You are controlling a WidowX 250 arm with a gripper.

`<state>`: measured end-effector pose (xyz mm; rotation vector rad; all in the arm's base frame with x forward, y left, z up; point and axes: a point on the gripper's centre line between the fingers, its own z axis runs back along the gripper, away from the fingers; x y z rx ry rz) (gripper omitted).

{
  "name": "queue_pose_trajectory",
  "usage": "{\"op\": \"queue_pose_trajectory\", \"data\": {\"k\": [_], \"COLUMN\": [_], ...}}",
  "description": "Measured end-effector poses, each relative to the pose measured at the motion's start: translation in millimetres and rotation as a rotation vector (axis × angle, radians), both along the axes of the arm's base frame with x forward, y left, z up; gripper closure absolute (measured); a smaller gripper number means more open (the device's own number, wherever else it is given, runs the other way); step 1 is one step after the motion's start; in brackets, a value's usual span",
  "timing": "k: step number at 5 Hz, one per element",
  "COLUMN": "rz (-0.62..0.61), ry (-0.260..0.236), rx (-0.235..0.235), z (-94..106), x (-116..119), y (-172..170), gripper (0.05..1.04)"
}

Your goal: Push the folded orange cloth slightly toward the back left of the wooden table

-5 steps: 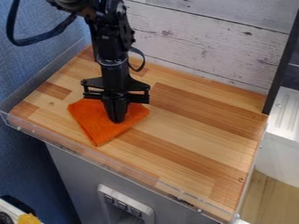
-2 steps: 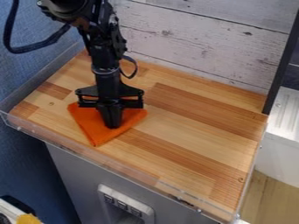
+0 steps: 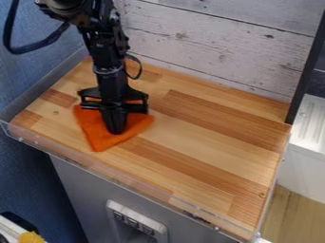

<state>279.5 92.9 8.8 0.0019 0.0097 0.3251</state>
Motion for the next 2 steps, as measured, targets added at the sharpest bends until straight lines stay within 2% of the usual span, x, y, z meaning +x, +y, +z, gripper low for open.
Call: {"op": "queue_pose_trajectory", "data": {"k": [2], "rz": [-0.133], "ry": [0.007], "rx": [-0.008], "z": [0.7], "x": [8.8], "y": [3.3], "gripper": [1.006]}}
